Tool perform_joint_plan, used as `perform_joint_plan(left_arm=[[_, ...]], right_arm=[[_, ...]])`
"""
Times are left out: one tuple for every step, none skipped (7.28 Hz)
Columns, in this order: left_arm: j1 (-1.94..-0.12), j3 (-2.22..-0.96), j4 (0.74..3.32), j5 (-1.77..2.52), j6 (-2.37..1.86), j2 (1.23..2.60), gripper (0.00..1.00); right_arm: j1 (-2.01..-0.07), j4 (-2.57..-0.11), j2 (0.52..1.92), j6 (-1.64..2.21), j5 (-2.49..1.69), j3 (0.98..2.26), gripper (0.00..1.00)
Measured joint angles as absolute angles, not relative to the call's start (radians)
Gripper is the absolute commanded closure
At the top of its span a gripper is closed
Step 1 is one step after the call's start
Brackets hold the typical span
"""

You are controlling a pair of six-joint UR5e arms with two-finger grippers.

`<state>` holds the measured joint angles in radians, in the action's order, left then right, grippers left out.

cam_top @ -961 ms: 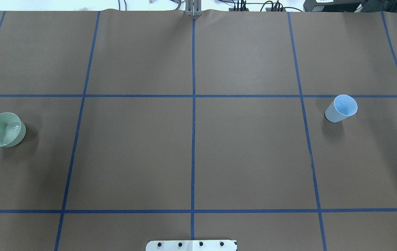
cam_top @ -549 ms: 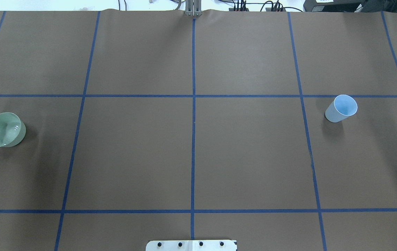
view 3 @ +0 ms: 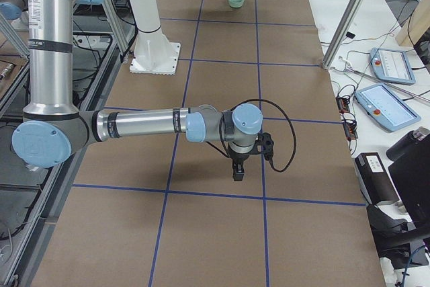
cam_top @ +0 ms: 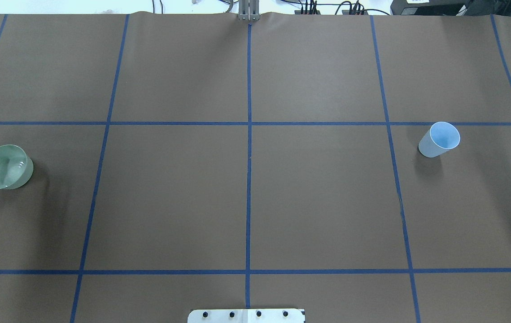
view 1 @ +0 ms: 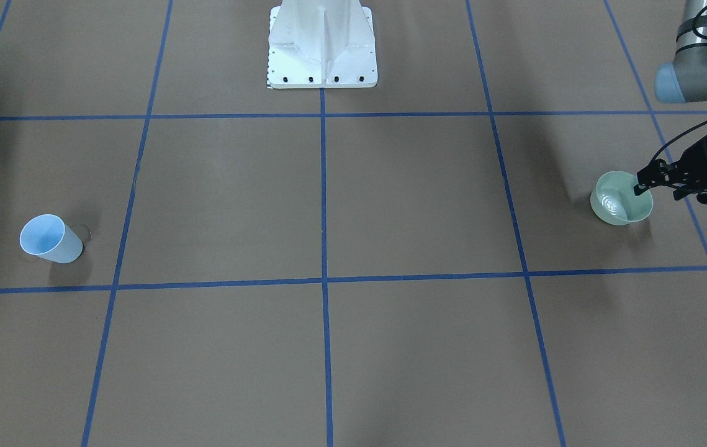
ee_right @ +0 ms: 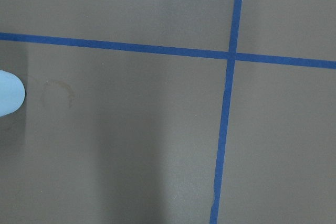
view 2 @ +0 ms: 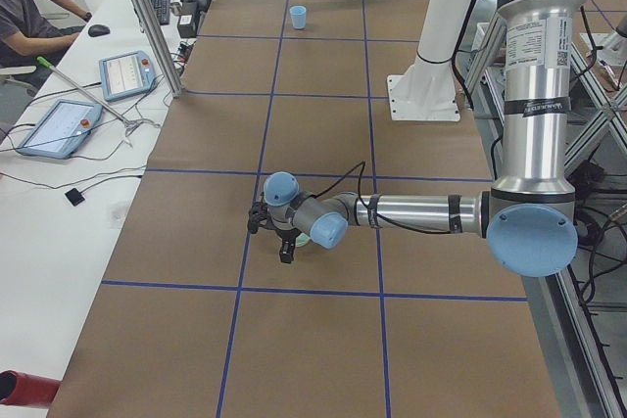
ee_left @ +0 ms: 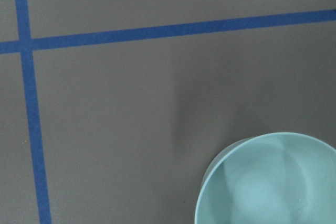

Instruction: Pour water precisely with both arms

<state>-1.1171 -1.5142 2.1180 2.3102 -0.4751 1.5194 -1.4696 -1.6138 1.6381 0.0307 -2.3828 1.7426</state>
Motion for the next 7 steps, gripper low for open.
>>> perform_joint_plan(left_arm=[[-1.113, -1.507, 2.123, 2.312, -0.475, 1.521, 0.17], [-1.106, -1.504, 2.125, 2.313, -0.475, 1.524, 0.18], [-1.099, -1.501, 2.125, 2.313, -0.475, 1.526, 0.25], [-1.095, -1.498, 2.125, 2.313, -0.475, 1.529, 0.41], [-1.093, -1.494, 2.125, 2.313, -0.475, 1.531, 0.66], [-1.093, -1.491, 2.125, 2.313, -0.476, 1.533, 0.95], [-1.092, -1.488, 2.124, 2.314, -0.476, 1.534, 1.0]], right_arm=[[-1.47, -1.614, 1.639, 0.03, -2.383, 1.742, 0.0], [-1.47, -1.614, 1.639, 0.03, -2.383, 1.742, 0.0], [-1.47, -1.614, 1.639, 0.03, -2.382, 1.741, 0.0], [-1.47, -1.614, 1.639, 0.03, -2.382, 1.741, 0.0], [-1.47, -1.614, 1.639, 0.029, -2.382, 1.74, 0.0], [-1.47, -1.614, 1.638, 0.029, -2.382, 1.74, 0.0], [-1.47, -1.614, 1.638, 0.029, -2.382, 1.74, 0.0]])
